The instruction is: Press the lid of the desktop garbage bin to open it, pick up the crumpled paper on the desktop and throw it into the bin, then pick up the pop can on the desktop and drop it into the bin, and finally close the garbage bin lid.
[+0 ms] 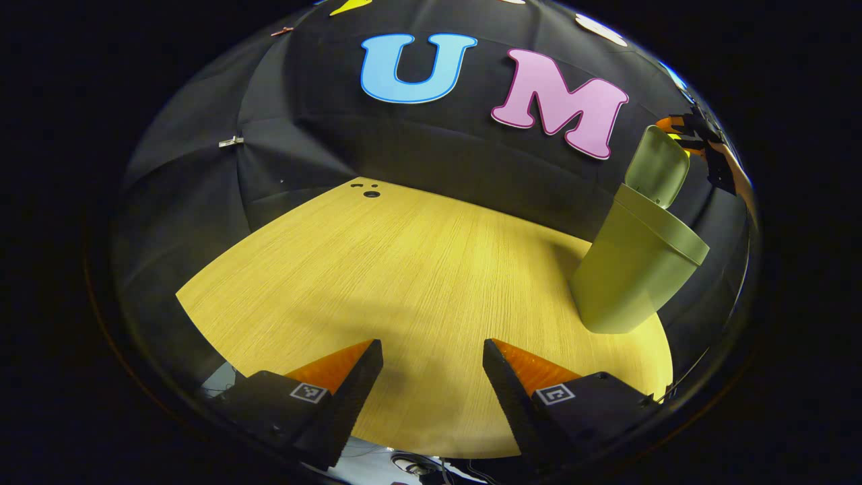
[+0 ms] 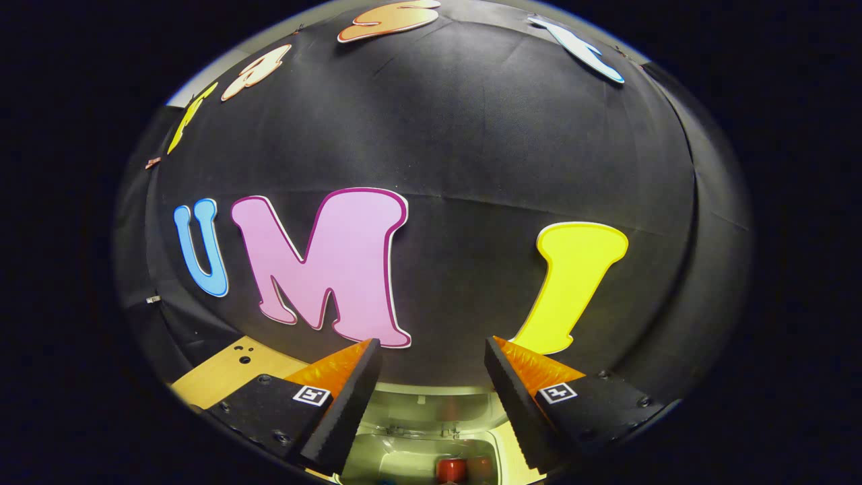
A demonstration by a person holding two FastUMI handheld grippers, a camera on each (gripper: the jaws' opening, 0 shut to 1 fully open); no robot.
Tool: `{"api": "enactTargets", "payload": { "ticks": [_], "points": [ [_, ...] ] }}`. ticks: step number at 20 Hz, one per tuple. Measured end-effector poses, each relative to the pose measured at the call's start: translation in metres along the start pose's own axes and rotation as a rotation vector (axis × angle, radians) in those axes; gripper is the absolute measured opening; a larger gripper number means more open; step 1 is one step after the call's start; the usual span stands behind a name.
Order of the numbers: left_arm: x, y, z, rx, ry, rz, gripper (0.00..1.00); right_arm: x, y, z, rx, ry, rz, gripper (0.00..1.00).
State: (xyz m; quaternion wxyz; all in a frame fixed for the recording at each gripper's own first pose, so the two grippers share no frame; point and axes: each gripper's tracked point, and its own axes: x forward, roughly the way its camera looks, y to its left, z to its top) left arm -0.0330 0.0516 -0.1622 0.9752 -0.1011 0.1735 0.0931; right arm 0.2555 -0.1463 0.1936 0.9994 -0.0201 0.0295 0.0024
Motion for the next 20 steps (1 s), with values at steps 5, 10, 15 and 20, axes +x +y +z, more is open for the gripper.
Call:
{"api": "enactTargets", "payload": {
  "ticks": [5,10,15,20],
  "points": [
    [0.001,0.005,-0.014,-0.005,0.026,-0.003,0.96,-0.022,0.003,-0.009,-0.012,-0.005,-0.002,0.96],
    [0.002,0.001,-0.019,0.034,0.043,-0.020,0.96,-0.056,0.004,-0.028,0.033,-0.024,0.003,0.96],
    [0.009,-0.002,-0.025,0.034,0.066,-0.022,0.96,-0.088,0.004,-0.061,0.082,-0.038,0.011,0.96],
    [0.014,-0.008,-0.030,0.068,0.080,-0.026,0.96,-0.107,0.003,-0.102,0.085,0.022,0.009,0.98]
  ]
}}
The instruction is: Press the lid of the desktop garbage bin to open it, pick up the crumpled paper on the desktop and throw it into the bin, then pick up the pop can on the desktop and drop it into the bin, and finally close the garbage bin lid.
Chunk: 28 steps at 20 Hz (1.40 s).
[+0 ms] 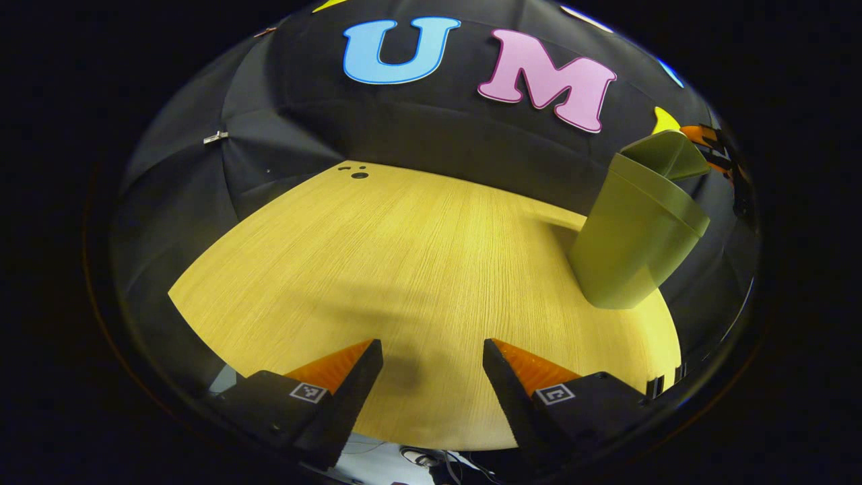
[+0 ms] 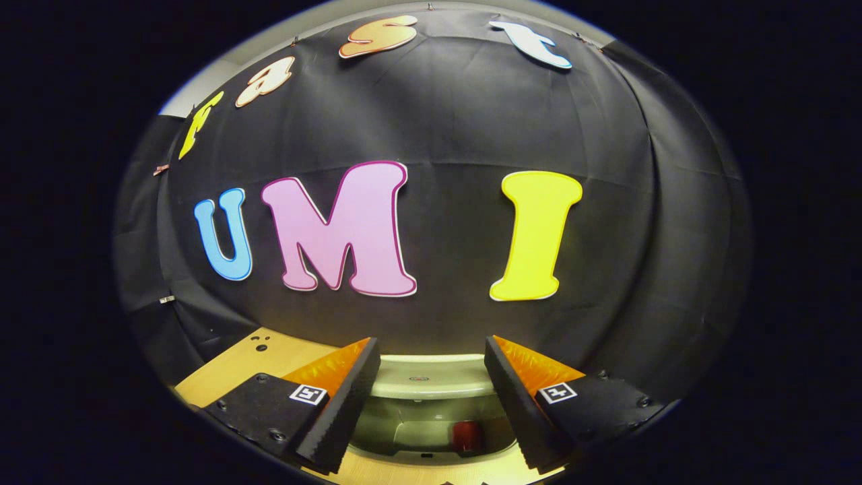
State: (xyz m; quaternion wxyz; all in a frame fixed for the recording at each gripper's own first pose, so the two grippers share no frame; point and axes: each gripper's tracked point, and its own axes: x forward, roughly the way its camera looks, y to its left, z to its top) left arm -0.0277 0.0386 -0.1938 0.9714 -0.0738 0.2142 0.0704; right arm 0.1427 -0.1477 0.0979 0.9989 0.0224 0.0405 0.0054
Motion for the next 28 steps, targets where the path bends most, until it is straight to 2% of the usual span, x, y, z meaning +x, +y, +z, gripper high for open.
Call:
{"api": "enactTargets", "payload": {
  "ticks": [3,13,25,28],
  "points": [
    [0.002,-0.006,-0.004,0.006,0.010,-0.007,0.96,-0.008,-0.001,-0.022,-0.017,0.034,0.001,1.00],
    [-0.001,-0.019,-0.006,0.021,0.003,-0.014,0.96,-0.019,-0.005,-0.083,-0.012,0.112,-0.009,0.98],
    [0.003,-0.027,-0.003,0.031,-0.007,-0.005,0.96,-0.028,0.003,-0.107,0.019,0.075,-0.045,1.00],
    [0.003,-0.035,-0.003,0.027,-0.008,-0.019,0.96,-0.024,0.007,-0.111,-0.025,0.071,-0.045,1.00]
  ]
}}
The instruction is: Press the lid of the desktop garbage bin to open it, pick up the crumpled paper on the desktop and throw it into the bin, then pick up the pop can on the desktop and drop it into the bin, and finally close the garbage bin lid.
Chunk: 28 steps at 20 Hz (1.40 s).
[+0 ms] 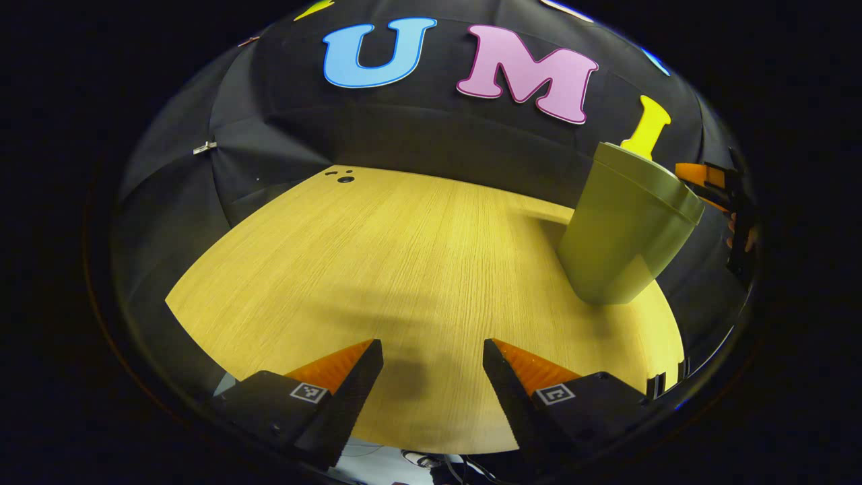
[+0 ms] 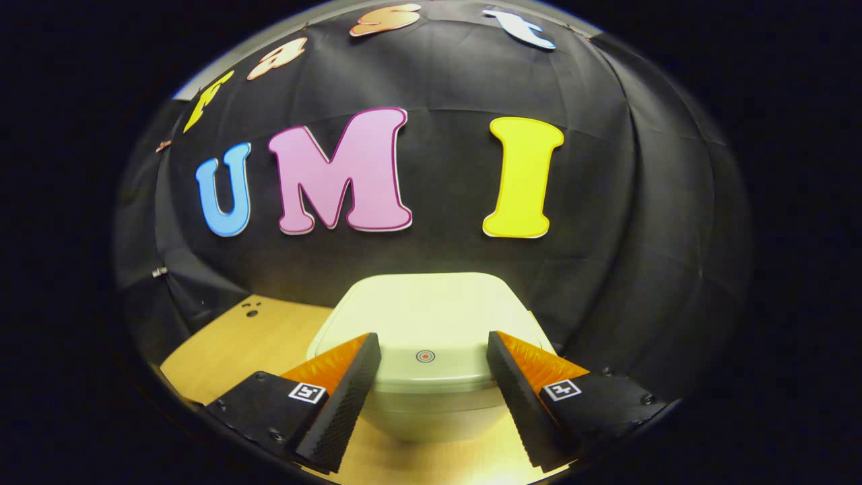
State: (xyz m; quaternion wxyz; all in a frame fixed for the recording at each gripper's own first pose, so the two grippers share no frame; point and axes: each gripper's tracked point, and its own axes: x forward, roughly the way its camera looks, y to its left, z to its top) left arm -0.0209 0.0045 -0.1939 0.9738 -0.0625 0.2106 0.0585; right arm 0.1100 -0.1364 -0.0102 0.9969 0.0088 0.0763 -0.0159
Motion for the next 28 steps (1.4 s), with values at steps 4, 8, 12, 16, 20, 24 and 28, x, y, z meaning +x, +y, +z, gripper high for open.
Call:
{"api": "enactTargets", "payload": {
  "ticks": [4,8,12,16,20,24,28],
  "points": [
    [0.000,-0.003,0.005,0.038,-0.010,-0.013,0.96,0.000,0.001,0.003,0.019,-0.017,0.019,1.00],
    [-0.004,-0.005,0.037,0.037,-0.077,-0.030,0.96,-0.012,0.000,0.003,0.071,-0.028,0.016,0.99],
    [-0.011,-0.006,0.083,0.039,-0.175,-0.033,0.96,-0.019,0.000,0.006,0.172,-0.046,-0.012,0.99],
    [-0.022,-0.012,0.132,0.103,-0.276,-0.007,0.96,-0.023,0.004,-0.001,0.119,-0.030,-0.029,0.99],
    [-0.037,-0.033,0.170,0.152,-0.356,-0.012,0.96,-0.034,0.032,-0.001,-0.008,-0.047,0.053,0.99],
    [-0.050,-0.058,0.193,0.139,-0.404,-0.043,0.96,-0.059,0.067,-0.007,-0.051,-0.053,0.156,0.99],
    [-0.057,-0.061,0.196,0.141,-0.454,-0.041,0.96,-0.075,0.091,-0.021,-0.086,-0.033,0.170,0.99]
  ]
}}
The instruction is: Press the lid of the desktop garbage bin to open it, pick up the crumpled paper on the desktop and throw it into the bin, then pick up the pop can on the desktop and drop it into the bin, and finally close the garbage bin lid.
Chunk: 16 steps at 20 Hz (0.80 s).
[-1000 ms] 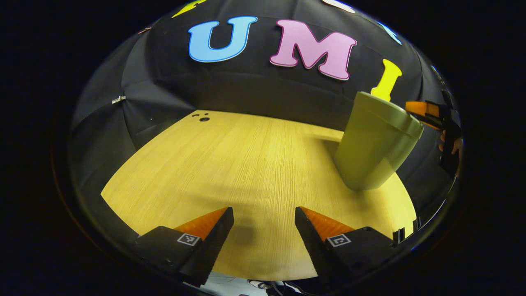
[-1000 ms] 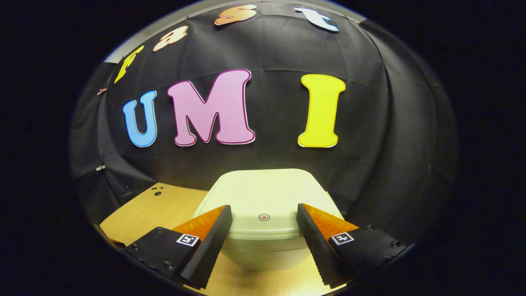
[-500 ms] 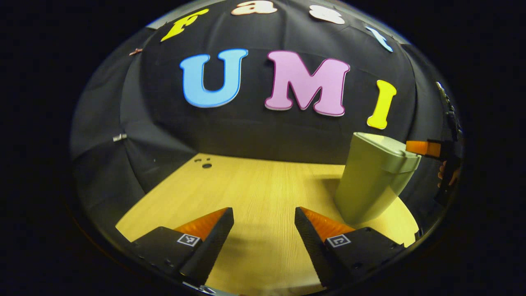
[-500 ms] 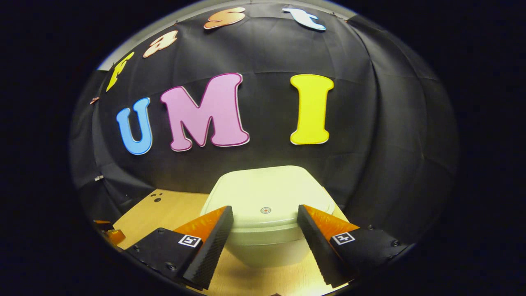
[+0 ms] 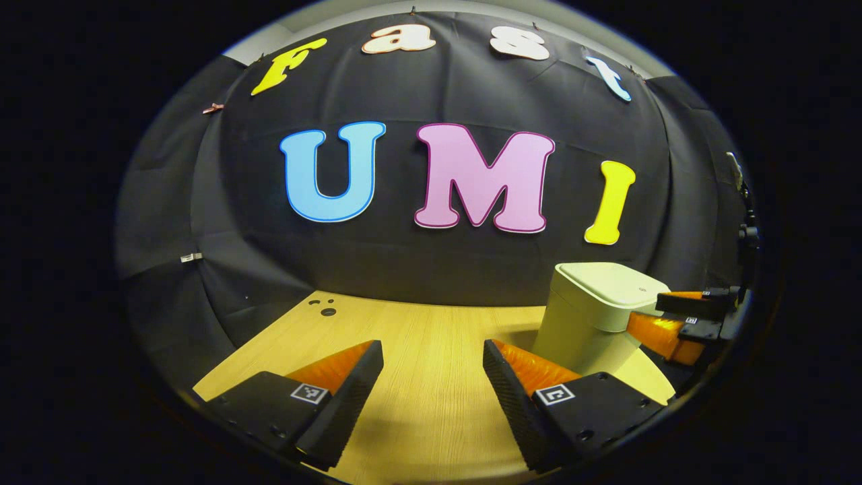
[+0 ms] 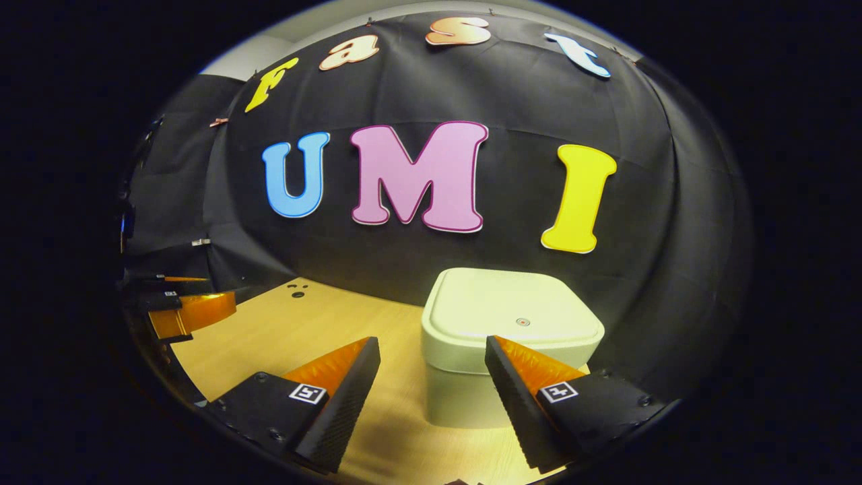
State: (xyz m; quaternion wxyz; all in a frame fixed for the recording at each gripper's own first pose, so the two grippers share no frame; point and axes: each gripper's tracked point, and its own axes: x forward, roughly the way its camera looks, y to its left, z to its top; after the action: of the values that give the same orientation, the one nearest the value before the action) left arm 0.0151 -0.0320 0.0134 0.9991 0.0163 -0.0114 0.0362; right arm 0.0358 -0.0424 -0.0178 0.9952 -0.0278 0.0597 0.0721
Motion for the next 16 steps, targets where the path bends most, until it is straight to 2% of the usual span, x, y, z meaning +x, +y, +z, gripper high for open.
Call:
{"api": "enactTargets", "payload": {
  "ticks": [8,13,16],
  "points": [
    [-0.042,0.036,-0.028,-0.015,-0.011,-0.074,0.96,-0.052,0.066,-0.019,0.025,0.043,-0.055,0.99],
    [-0.086,0.073,-0.064,0.058,0.019,-0.055,0.96,-0.094,0.106,-0.047,0.046,0.089,-0.052,0.98],
    [-0.109,0.076,-0.084,0.012,0.059,-0.067,0.95,-0.110,0.123,-0.068,0.038,0.136,-0.046,0.98]
  ]
}}
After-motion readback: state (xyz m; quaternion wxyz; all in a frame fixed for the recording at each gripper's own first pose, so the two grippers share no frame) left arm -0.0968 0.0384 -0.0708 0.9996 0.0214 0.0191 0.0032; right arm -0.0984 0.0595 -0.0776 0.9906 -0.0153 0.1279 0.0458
